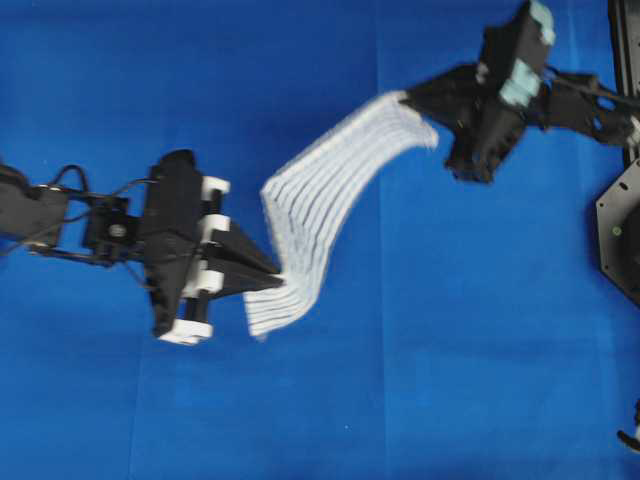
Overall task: Fold the blue towel.
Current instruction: 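Lift the strip and swing it vertical, right gripper moving to the top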
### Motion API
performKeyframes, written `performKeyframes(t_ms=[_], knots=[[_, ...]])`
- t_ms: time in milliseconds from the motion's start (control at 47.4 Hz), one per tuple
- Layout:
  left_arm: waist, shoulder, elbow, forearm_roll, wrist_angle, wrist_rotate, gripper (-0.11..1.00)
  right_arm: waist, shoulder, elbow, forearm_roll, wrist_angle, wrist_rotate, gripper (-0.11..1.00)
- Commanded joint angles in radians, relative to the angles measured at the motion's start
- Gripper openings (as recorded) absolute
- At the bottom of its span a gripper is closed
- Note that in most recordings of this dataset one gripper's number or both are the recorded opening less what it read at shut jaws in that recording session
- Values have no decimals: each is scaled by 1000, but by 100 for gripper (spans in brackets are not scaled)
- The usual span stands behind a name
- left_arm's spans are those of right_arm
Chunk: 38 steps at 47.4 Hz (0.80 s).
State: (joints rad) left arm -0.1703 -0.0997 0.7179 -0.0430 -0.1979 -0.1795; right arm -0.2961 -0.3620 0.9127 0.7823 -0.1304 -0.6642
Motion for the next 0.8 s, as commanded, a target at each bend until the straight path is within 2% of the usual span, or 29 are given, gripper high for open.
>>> performKeyframes(t_ms=[0, 379, 780], knots=[[-5, 52, -77, -2, -41, 5, 3, -28, 28, -55, -3, -6, -20, -5], [-5, 218, -224, -2, -161, 11, 3, -94, 149, -181, -2, -8, -109, -5], [-2, 353, -313, -2, -313, 26, 3, -140, 184, -216, -2, -8, -123, -5]])
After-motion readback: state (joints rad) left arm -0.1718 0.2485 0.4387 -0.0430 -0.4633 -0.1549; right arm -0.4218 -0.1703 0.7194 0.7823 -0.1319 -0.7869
